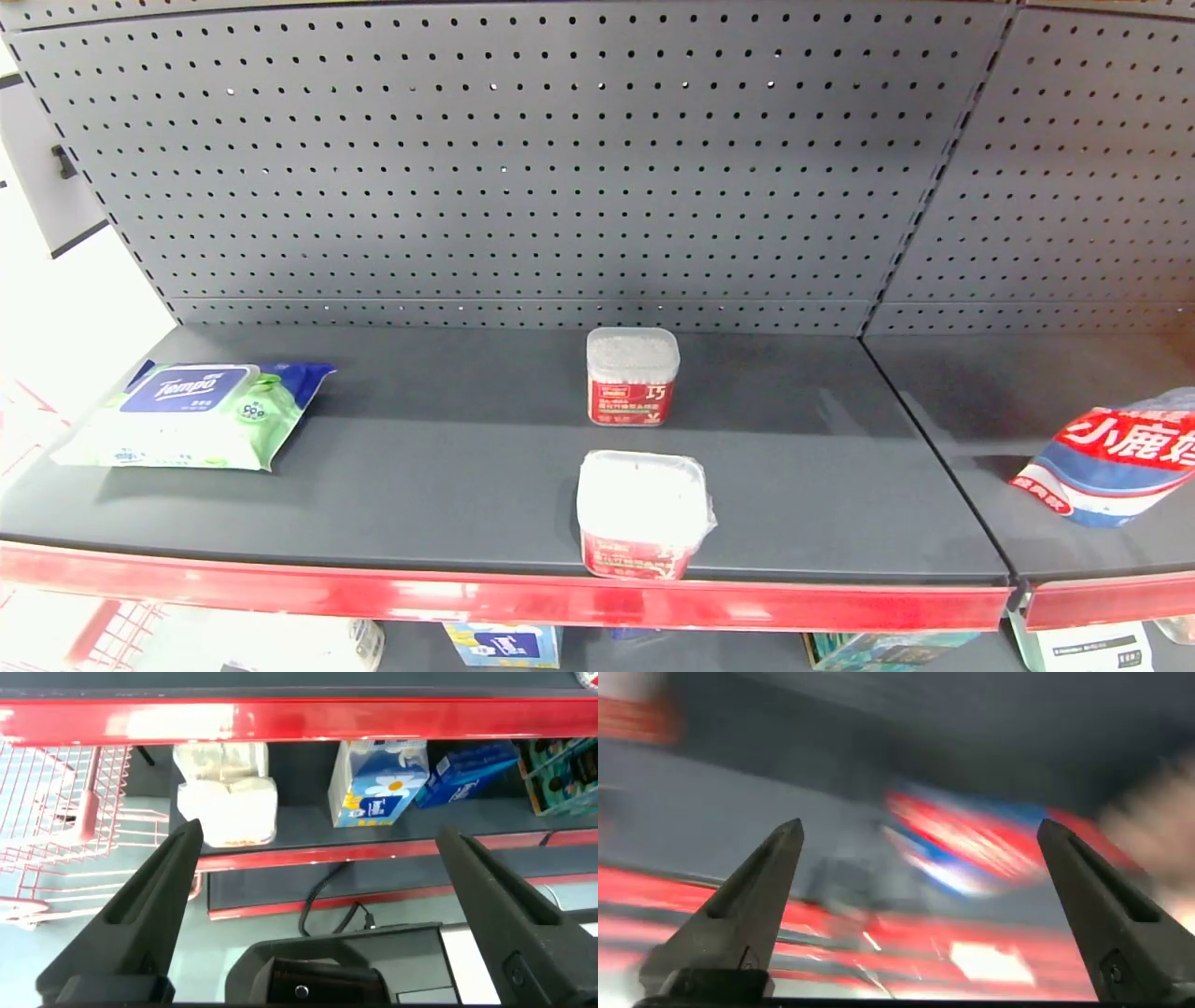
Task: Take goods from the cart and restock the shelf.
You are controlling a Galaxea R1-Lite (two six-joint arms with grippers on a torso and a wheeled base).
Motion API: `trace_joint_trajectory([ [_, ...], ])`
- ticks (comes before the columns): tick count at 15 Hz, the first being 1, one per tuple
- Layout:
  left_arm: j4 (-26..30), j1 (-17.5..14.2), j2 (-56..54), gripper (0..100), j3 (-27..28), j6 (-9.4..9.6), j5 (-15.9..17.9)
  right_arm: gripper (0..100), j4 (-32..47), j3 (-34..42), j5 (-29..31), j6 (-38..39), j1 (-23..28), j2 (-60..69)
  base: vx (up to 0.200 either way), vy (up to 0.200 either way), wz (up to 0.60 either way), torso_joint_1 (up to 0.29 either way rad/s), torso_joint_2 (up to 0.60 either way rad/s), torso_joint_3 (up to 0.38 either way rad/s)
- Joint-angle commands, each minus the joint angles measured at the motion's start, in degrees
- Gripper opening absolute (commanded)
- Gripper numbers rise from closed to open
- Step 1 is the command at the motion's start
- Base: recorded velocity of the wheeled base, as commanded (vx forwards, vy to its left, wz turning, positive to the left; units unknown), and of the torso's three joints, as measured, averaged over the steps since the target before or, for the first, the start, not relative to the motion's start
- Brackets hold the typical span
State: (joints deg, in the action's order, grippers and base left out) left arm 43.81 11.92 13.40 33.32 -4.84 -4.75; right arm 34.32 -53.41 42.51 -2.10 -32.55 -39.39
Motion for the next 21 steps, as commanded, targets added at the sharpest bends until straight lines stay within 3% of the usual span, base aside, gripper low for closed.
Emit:
trace_joint_trajectory([
  [1,0.7,-1.6,-0.5,100,0.0,-0.17,-0.3,100,11.5,-0.2,1.4,-0.3,15.4,14.9,0.000,0.000,0.00,0.000,0.00,0.000],
  [3,2.9,-4.5,0.0,100,-0.4,-0.17,-0.2,100,22.9,0.1,0.8,-0.3,26.7,19.8,0.000,0.000,0.00,0.000,0.00,0.000],
  [4,2.6,-4.5,-0.6,100,-1.8,-0.17,-0.1,100,26.5,2.1,0.5,0.2,28.5,22.5,0.000,0.000,0.00,0.000,0.00,0.000],
  [6,-0.9,-4.5,-3.6,100,-6.2,-0.17,0.4,100,23.7,12.9,-1.7,0.3,28.7,28.8,0.000,0.000,0.00,0.000,0.00,0.000],
  [7,-0.9,-4.5,-3.6,100,-6.2,-0.17,0.4,100,23.7,12.9,-1.7,0.3,28.7,28.8,0.000,0.000,0.00,0.000,0.00,0.000],
  [8,-7.1,-4.4,-6.5,100,-11.5,-0.08,1.0,100,15.1,23.3,-10.6,0.3,28.6,34.2,0.000,0.000,0.00,0.000,0.00,0.000],
  [9,-13.1,-4.4,-7.9,100,-16.6,-0.35,1.1,100,-3.4,34.2,-17.2,-0.4,28.6,34.1,0.000,0.000,0.00,0.000,0.00,0.000],
  [12,-23.9,-4.4,-8.0,100,-22.2,-1.31,0.8,100,-35.1,51.5,-23.5,-6.8,28.6,34.0,0.000,0.000,0.00,0.000,0.00,0.000],
  [15,-36.8,-4.4,-7.9,100,-28.4,-0.87,1.4,100,-36.3,52.5,-39.7,-4.2,28.6,34.1,0.000,0.000,0.00,0.000,0.00,0.000],
  [18,-39.8,-4.4,-8.0,100,-30.3,0.18,1.8,100,-36.1,52.4,-39.2,-1.6,28.6,34.1,0.000,0.000,0.00,0.000,0.00,0.000],
  [19,-48.7,-4.4,-8.0,100,-33.3,0.36,3.3,100,-36.4,52.4,-34.8,-1.1,28.6,34.1,0.000,0.000,0.00,0.000,0.00,0.000],
  [20,-48.6,-4.4,-8.0,100,-33.3,-0.35,6.1,100,-36.0,52.4,-31.3,-0.1,28.6,34.1,0.000,0.000,0.00,0.000,0.00,0.000],
  [21,-47.5,-4.5,-7.9,100,-33.2,-0.43,5.5,100,-35.9,52.5,-31.6,0.4,28.5,33.9,0.000,0.000,0.00,0.000,0.00,0.000],
])
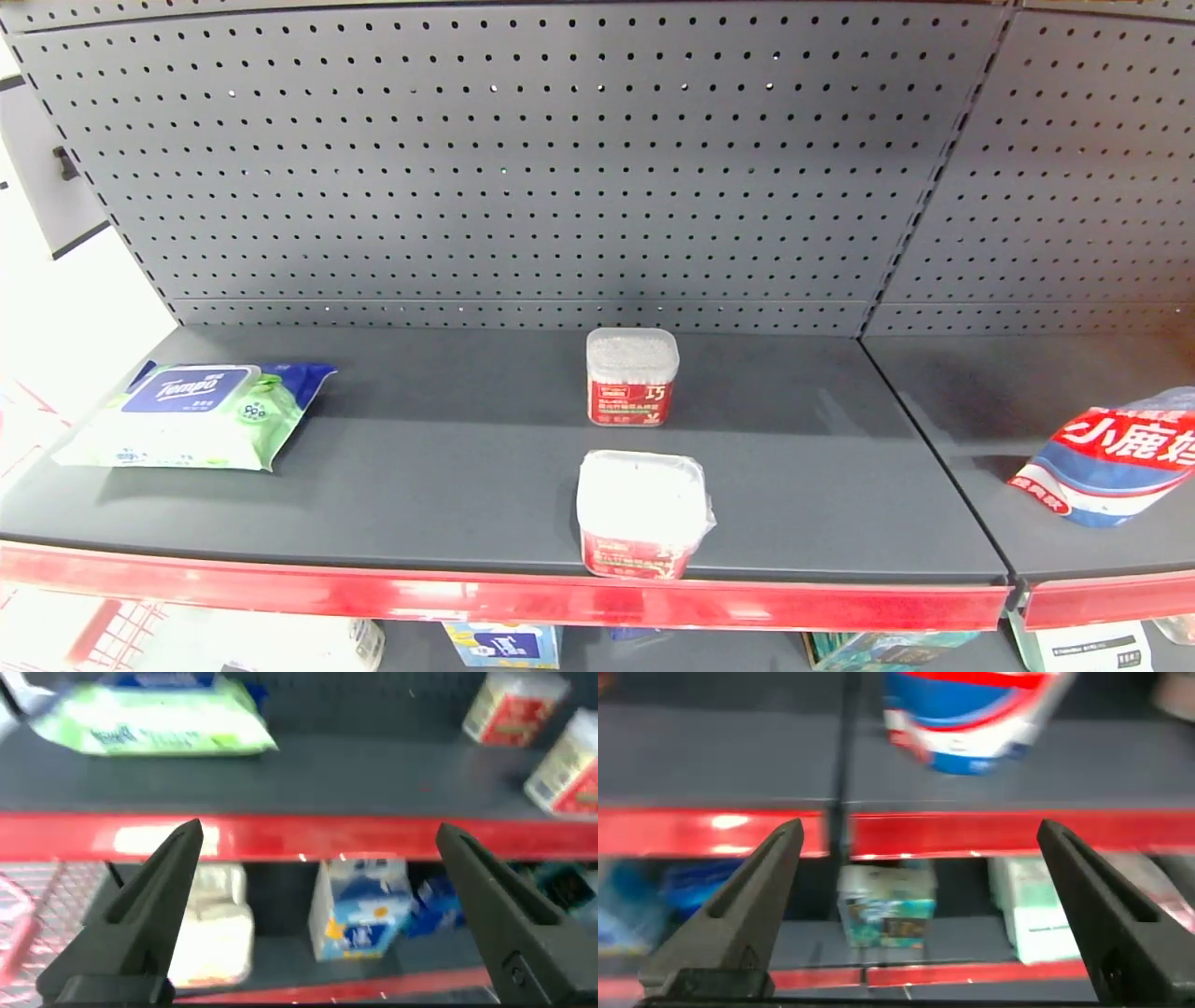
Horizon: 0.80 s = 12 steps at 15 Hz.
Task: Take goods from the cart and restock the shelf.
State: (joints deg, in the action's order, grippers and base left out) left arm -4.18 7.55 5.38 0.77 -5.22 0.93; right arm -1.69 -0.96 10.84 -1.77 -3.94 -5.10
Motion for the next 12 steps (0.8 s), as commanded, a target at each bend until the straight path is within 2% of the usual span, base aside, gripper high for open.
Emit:
trace_joint_trajectory([
  [1,2.5,-0.9,1.6,100,-0.1,0.12,-3.1,100,0.2,0.0,-3.4,0.0,0.0,-0.3,0.000,0.000,0.00,0.000,0.00,0.000],
  [2,3.3,-1.7,3.3,100,0.5,0.30,-5.6,100,0.3,0.0,-5.6,-0.1,-0.3,-0.5,0.000,0.000,0.00,0.000,0.00,0.000],
  [3,3.5,-2.4,4.2,100,0.5,0.30,-7.1,100,0.3,0.0,-5.3,0.0,-0.3,-1.0,0.000,0.000,0.00,0.000,0.00,0.000],
  [4,3.8,-5.0,5.1,100,0.6,0.30,-10.2,100,0.3,0.1,-2.8,1.1,2.0,-3.0,0.000,0.000,0.00,0.000,0.00,0.000],
  [7,4.5,-12.0,7.2,100,0.7,0.30,-11.0,100,0.3,0.0,-2.0,1.2,10.4,-2.8,0.000,0.000,0.00,0.000,0.00,0.000],
  [8,4.5,-12.1,6.4,100,0.7,0.30,-10.2,100,0.2,0.1,-3.3,1.1,11.1,-0.8,0.000,0.000,0.00,0.000,0.00,0.000],
  [10,4.4,-8.2,0.2,100,-0.3,1.17,-3.2,100,0.7,0.9,-9.4,1.4,10.9,-0.6,0.000,0.000,0.00,0.000,0.00,0.000],
  [11,4.4,-6.8,-3.9,100,-0.5,4.43,0.7,100,2.1,0.9,-10.9,1.2,10.8,-0.6,0.000,0.000,0.00,0.000,0.00,0.000],
  [12,4.4,-7.0,-4.1,100,-0.5,4.60,0.9,100,2.0,0.9,-11.2,1.1,10.1,-0.8,0.000,0.000,0.00,0.000,0.00,0.000],
])
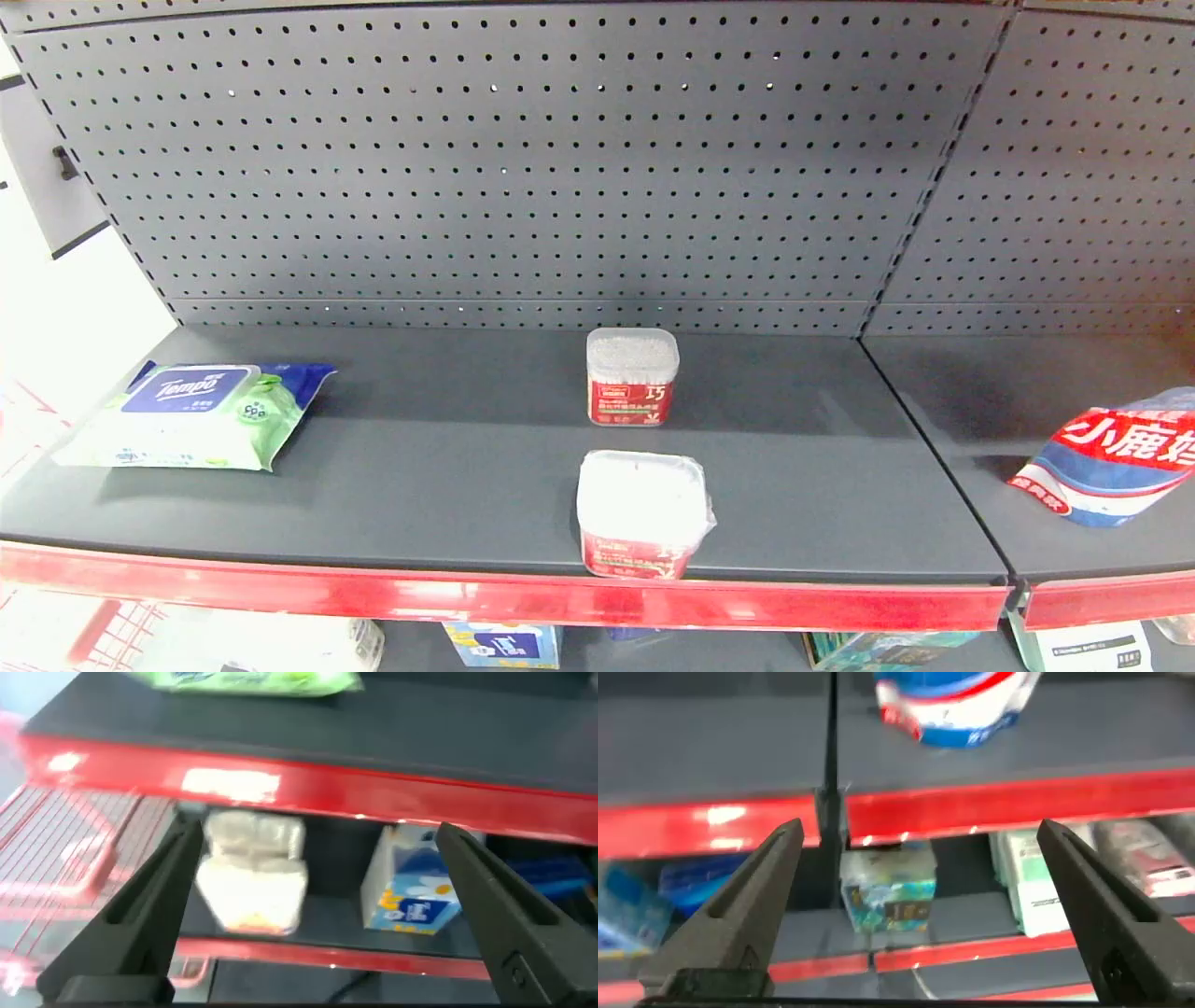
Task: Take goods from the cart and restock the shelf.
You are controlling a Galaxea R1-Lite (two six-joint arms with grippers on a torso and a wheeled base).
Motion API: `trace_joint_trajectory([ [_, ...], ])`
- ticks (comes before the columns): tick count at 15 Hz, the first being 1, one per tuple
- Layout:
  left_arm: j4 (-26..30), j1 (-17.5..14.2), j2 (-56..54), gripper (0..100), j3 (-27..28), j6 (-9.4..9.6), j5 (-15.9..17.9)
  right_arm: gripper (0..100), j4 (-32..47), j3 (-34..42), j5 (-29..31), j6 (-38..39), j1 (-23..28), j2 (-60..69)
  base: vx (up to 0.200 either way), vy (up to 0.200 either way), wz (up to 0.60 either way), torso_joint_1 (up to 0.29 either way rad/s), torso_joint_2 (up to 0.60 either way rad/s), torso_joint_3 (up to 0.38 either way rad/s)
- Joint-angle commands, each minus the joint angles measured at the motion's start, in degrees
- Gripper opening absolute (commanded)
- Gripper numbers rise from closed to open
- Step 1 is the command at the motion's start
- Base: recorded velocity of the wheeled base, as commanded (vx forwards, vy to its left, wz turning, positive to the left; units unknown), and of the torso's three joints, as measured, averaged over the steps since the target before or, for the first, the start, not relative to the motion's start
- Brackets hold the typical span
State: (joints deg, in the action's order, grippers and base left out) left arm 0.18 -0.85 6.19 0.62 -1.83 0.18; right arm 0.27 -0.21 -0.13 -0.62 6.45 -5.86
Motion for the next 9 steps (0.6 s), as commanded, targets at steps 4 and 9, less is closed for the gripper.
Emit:
trace_joint_trajectory([
  [4,0.0,1.2,-6.1,100,-0.4,0.95,0.0,100,0.0,0.1,-0.2,0.3,-1.4,0.2,0.000,0.000,0.00,0.000,0.00,0.000],
  [9,0.1,1.2,-6.2,100,-0.4,1.21,0.1,100,0.1,0.1,0.2,0.3,-1.3,0.2,0.000,0.000,0.00,0.000,0.00,0.000],
])
